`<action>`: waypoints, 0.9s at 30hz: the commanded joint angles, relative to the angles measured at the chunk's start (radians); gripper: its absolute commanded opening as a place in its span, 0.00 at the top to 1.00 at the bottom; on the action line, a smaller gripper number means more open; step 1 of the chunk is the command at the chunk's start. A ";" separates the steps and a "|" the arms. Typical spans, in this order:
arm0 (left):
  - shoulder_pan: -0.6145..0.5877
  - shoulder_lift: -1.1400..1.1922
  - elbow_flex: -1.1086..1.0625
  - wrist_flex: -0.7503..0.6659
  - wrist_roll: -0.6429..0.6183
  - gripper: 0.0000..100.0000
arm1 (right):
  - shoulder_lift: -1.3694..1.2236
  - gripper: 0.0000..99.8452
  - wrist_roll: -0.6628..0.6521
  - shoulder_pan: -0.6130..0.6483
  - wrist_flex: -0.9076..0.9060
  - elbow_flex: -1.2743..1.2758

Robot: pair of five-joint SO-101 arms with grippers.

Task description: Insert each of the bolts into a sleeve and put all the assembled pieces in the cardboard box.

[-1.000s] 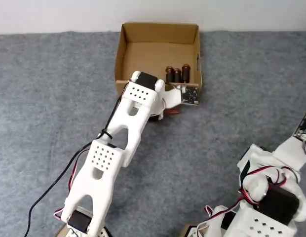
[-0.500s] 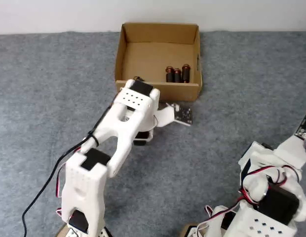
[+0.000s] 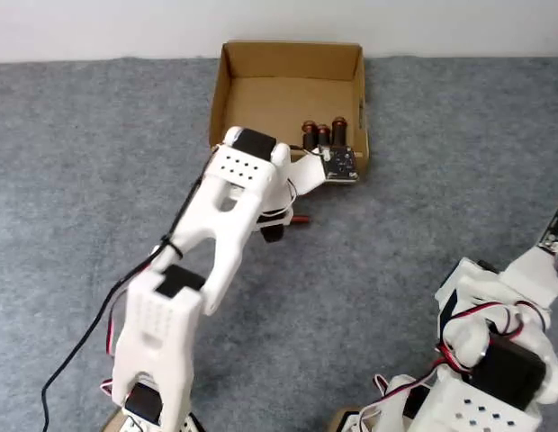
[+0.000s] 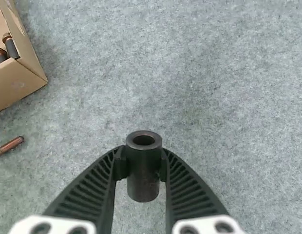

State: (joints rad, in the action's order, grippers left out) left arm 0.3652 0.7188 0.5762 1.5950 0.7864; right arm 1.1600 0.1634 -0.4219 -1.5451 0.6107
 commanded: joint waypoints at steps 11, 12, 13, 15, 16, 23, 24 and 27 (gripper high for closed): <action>-0.048 0.485 0.630 0.161 0.015 0.88 | -0.002 0.99 -0.043 -0.005 0.015 -0.003; -0.048 0.476 0.619 0.161 0.026 0.89 | -0.002 0.99 -0.055 -0.005 0.016 -0.003; -0.044 0.466 0.596 0.161 0.035 0.91 | -0.002 0.99 -0.064 -0.005 0.019 -0.003; -0.035 0.446 0.549 0.161 0.049 0.93 | -0.002 0.99 -0.069 -0.005 0.022 -0.003; -0.029 0.433 0.526 0.161 0.063 0.94 | -0.002 0.99 -0.069 -0.005 0.022 -0.003; -0.021 0.338 0.372 0.161 0.074 1.00 | -0.002 0.99 -0.069 -0.005 0.022 -0.003; -0.017 0.316 0.340 0.161 0.051 1.00 | -0.002 0.99 -0.069 -0.005 0.022 -0.003; 0.008 0.245 0.251 0.161 -0.124 1.00 | 0.001 0.99 -0.069 -0.005 0.022 -0.003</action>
State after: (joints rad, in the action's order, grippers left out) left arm 0.3636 1.0487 0.8968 1.7269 0.8002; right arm 1.1600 0.1066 -0.4219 -1.5451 0.6107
